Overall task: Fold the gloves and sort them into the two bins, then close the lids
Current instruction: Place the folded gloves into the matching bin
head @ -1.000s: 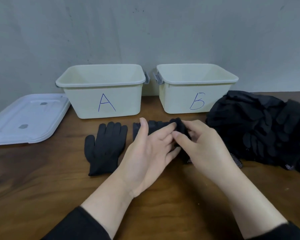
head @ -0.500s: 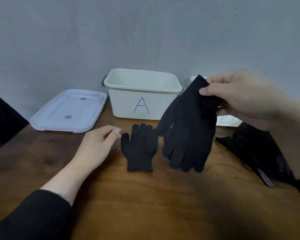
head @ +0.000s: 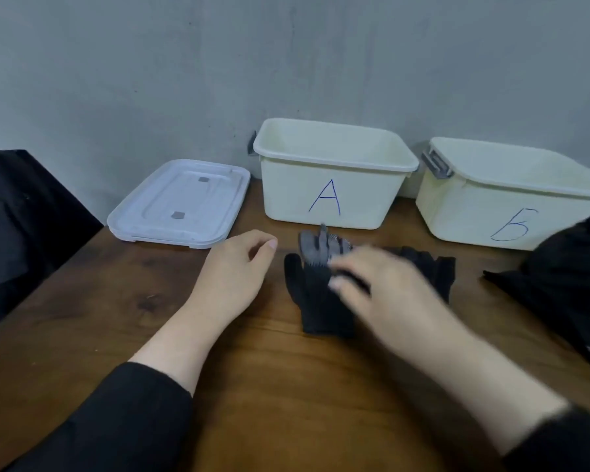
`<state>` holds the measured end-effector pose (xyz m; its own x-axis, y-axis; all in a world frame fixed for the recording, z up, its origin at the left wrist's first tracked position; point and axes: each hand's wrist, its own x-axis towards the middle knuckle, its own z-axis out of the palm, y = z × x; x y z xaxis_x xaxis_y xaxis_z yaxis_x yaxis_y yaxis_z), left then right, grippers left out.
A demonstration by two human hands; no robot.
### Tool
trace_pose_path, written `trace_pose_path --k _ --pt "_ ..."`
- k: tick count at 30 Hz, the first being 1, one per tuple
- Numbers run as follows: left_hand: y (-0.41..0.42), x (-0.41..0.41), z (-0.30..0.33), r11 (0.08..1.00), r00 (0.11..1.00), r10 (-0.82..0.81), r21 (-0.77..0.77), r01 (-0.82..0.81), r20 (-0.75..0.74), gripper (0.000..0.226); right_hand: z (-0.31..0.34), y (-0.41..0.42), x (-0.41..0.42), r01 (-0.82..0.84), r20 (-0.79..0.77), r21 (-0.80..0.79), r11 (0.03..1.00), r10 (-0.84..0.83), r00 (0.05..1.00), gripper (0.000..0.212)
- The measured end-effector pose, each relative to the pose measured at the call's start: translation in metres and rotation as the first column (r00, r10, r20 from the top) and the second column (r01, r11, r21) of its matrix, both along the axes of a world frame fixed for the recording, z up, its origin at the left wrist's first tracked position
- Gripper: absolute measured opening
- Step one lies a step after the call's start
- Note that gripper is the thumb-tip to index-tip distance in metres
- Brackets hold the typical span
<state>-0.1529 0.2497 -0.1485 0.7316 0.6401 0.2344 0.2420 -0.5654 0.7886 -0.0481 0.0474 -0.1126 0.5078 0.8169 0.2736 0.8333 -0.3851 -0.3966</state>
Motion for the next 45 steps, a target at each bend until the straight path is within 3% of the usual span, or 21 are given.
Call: trace_pose_path --k 2,5,9,17,24,31,37,41,45 --pt "0.000 0.002 -0.004 0.999 1.000 -0.007 0.037 0.008 -0.020 0.018 -0.036 -0.009 -0.013 -0.060 -0.110 -0.105 0.993 0.048 0.993 0.047" --pt "-0.004 0.008 -0.012 0.990 0.992 -0.052 0.123 0.066 -0.116 0.020 -0.051 -0.018 -0.011 -0.084 -0.119 -0.105 0.991 0.072 0.990 0.052" --pt "-0.010 0.018 -0.024 0.969 0.980 -0.090 0.210 0.127 -0.178 0.025 -0.053 -0.021 -0.002 -0.068 -0.088 -0.076 0.995 0.061 0.994 0.044" --pt "-0.011 0.048 -0.030 0.932 0.976 0.008 0.355 0.071 -0.218 0.032 -0.068 -0.016 0.001 -0.074 -0.029 -0.022 0.997 0.073 0.997 0.027" --pt "-0.013 0.061 -0.029 0.952 0.988 -0.013 0.301 0.059 -0.152 0.032 -0.071 -0.014 0.000 -0.068 0.024 0.064 0.996 0.067 0.997 0.020" --pt "-0.012 0.051 -0.022 0.964 1.000 0.028 0.265 -0.024 -0.008 0.031 -0.059 -0.014 -0.006 -0.056 0.134 0.141 0.988 0.038 0.990 0.027" --pt "-0.004 0.042 -0.029 0.956 0.977 -0.007 0.284 0.068 -0.213 0.027 -0.058 -0.019 -0.006 -0.136 0.025 0.028 0.990 0.135 0.991 0.043" --pt "-0.003 0.036 -0.024 0.964 0.990 -0.036 0.255 0.070 -0.133 0.022 -0.050 -0.028 0.004 -0.145 -0.023 -0.004 0.989 0.145 0.989 0.048" --pt "-0.002 0.020 -0.025 0.914 0.944 -0.208 0.293 0.281 -0.256 0.022 -0.052 -0.031 0.012 -0.182 -0.049 -0.123 0.976 0.177 0.983 0.046"
